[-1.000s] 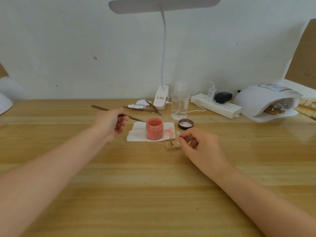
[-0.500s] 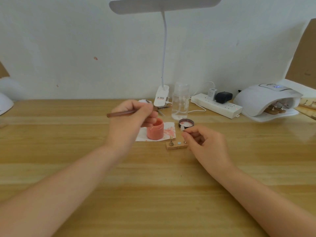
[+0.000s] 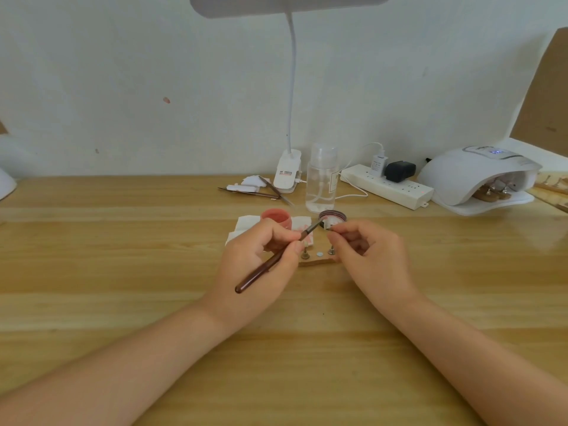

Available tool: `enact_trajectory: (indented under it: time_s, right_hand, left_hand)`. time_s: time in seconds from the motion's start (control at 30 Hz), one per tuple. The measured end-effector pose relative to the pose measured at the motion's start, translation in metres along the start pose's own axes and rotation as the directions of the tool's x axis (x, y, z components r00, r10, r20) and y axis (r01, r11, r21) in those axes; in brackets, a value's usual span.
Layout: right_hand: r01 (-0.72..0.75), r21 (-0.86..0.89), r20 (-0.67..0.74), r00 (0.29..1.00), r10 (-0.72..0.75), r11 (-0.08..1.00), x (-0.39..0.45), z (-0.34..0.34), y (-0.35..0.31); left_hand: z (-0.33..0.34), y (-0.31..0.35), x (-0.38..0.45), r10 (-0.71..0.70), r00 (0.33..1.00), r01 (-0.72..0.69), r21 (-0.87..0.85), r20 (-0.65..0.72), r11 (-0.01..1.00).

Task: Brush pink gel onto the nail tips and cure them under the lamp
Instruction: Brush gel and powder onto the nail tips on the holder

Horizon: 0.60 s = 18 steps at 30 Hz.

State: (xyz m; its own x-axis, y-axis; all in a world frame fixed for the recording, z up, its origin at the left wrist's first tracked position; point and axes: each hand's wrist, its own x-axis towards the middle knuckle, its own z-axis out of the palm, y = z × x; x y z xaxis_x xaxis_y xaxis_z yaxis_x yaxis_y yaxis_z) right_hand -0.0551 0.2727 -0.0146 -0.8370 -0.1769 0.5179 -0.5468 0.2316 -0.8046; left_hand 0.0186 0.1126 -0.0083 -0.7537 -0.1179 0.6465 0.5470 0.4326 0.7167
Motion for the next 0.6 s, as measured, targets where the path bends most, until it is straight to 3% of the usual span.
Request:
enact_trajectory:
  time_s: [0.37, 0.6]
  right_hand:
    - [-0.046, -0.023, 0.010, 0.999, 0.046, 0.999, 0.0005, -0.0009, -0.0019]
    - [-0.031, -0.034, 0.008, 0.999, 0.031, 0.999, 0.0002, -0.0011, -0.0003]
  left_hand:
    - [-0.0005, 0.0025, -0.0022, 0.039, 0.999, -0.040, 0.073, 0.011, 0.996]
    - [-0.0041, 0.0017, -0.0032, 0.037, 0.999, -0.037, 0.023, 0.001, 0.999]
